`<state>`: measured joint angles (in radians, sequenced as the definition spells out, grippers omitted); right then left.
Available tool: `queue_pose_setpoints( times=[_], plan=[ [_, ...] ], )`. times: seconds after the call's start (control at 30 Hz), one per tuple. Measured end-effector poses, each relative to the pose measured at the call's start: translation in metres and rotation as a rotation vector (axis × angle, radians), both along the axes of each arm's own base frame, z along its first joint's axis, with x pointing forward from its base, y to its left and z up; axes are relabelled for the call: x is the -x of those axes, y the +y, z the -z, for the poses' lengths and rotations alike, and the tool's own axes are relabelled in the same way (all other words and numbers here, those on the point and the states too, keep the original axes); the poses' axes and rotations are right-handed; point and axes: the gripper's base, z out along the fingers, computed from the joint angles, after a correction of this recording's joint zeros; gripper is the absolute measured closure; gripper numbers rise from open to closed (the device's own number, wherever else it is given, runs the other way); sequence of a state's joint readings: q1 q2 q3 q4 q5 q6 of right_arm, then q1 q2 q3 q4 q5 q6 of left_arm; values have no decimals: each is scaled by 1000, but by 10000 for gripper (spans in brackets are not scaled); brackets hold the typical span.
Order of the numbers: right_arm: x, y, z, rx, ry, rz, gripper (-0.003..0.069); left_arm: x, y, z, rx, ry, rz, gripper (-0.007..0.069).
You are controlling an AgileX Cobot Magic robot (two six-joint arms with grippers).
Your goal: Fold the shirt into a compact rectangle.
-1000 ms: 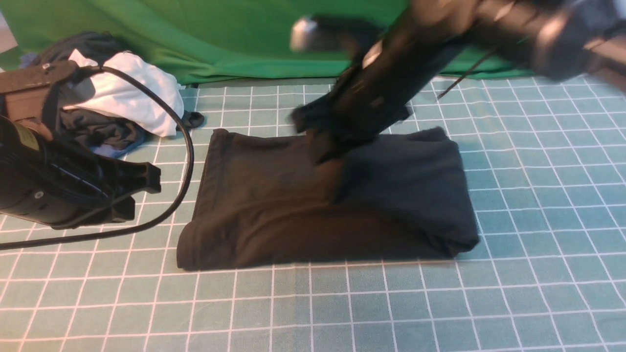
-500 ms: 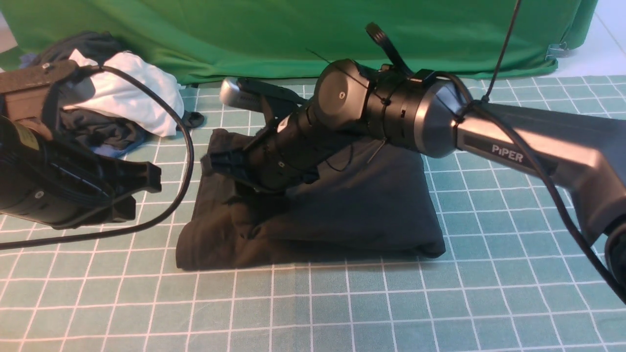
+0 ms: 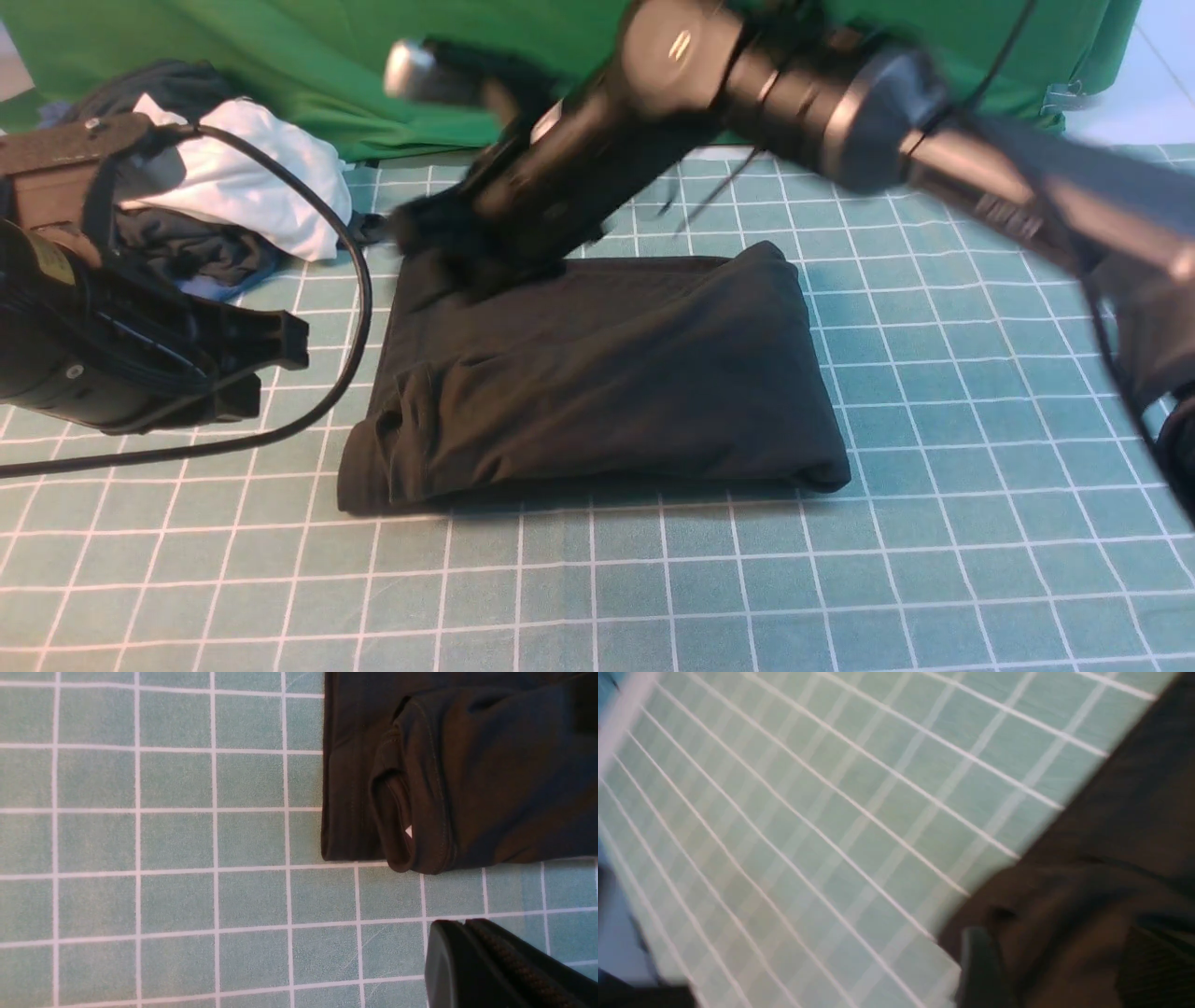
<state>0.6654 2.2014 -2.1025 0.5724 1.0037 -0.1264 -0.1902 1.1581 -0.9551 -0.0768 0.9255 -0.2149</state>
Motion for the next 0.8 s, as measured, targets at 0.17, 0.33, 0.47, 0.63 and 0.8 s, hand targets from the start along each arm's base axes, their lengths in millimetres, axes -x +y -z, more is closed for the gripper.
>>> queue_pose_setpoints(
  times=[0.17, 0.33, 0.47, 0.63, 0.8],
  plan=[
    [-32, -65, -23, 222, -84, 63, 629, -8, -10, 1, 89, -33, 49, 613],
    [-32, -124, -61, 256, -141, 151, 654, -31, -28, 31, 99, 56, 85, 613],
    [-7, -153, -81, 276, -154, 138, 657, -53, -34, 60, 75, 127, 86, 595],
    [39, -186, -92, 313, -150, 108, 657, -83, -38, 74, 21, 124, 98, 466],
    [89, -214, -101, 334, -188, 108, 657, -110, -43, 90, -4, 148, 96, 226]
  ],
)
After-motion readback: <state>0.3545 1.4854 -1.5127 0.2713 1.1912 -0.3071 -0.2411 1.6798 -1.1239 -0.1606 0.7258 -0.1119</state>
